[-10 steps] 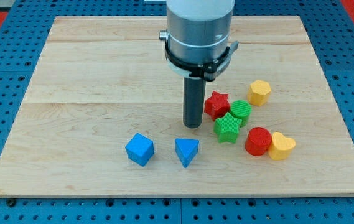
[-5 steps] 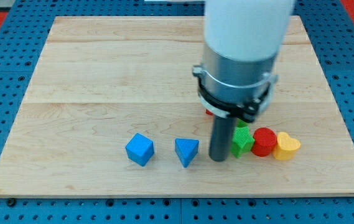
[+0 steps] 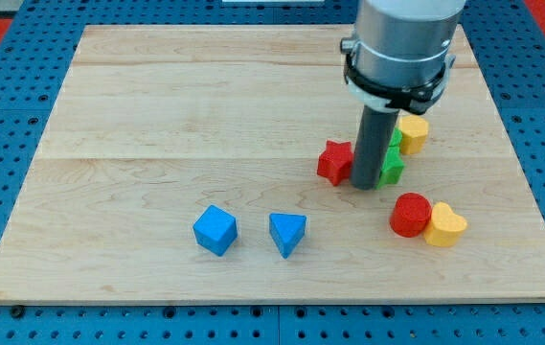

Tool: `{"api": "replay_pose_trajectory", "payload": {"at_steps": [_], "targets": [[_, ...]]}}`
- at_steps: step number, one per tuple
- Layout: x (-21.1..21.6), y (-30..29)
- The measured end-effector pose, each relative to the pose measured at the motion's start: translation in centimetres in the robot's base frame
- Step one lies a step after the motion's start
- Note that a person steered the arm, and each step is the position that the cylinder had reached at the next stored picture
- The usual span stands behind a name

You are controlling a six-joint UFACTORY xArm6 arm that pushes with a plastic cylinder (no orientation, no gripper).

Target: Push the red circle bottom left to the blue triangle

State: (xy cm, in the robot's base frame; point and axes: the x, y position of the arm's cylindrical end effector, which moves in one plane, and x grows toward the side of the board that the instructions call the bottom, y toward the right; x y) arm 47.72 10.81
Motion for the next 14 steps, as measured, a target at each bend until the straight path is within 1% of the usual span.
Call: {"api": "replay_pose_trajectory", "payload": {"at_steps": [1, 2, 3, 5, 6, 7, 8, 9, 11, 13, 14], "targets": [[-1.0, 3.5], [-1.1, 4.8], [0.0, 4.9], [5.5, 5.0], [5.8, 3.6], [6.1, 4.5], [8.4, 4.1], [8.8, 1.6], [12.0, 1.8], [12.8, 0.9], [13.5, -3.3]]}}
